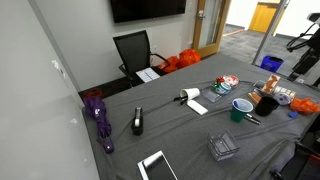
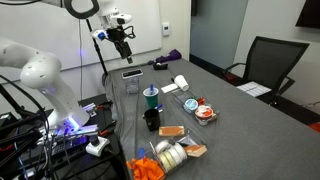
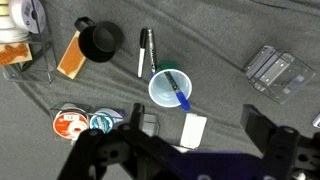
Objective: Move the marker from the cup to the tray
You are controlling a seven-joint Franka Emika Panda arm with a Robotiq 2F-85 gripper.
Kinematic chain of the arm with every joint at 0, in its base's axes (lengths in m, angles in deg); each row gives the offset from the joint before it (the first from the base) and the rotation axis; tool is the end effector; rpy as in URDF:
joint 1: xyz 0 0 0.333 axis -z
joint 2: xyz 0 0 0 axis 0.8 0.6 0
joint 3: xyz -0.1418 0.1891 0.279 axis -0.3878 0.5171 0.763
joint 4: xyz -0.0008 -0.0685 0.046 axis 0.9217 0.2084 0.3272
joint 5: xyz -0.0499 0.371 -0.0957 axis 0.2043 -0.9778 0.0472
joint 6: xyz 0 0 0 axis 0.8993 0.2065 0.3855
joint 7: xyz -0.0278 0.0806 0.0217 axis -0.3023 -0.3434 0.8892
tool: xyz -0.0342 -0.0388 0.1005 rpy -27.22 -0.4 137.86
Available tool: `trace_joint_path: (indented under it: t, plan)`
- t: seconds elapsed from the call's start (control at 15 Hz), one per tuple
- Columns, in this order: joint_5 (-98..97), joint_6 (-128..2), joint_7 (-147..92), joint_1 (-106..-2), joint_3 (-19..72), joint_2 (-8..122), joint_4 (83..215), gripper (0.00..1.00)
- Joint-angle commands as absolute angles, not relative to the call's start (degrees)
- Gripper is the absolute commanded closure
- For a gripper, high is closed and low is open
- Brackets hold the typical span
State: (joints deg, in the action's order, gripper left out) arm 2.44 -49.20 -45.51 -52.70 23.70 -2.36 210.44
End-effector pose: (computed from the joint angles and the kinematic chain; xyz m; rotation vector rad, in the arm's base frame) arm 0.2983 -0.0469 0.5007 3.0750 0.2878 0.2510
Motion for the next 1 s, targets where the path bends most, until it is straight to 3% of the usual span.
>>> trace_joint_path:
  t: [0.0,0.47,0.93]
  plan:
    - [2.31,-49.03,-45.59,-52.57,23.85,-2.34,210.32,0.0]
    - [2.31,-49.03,-45.59,-52.56,23.85,-2.34,210.32,0.0]
    - [0.88,-58.23,-60.7,-56.73,16.64,4.21,209.47,0.0]
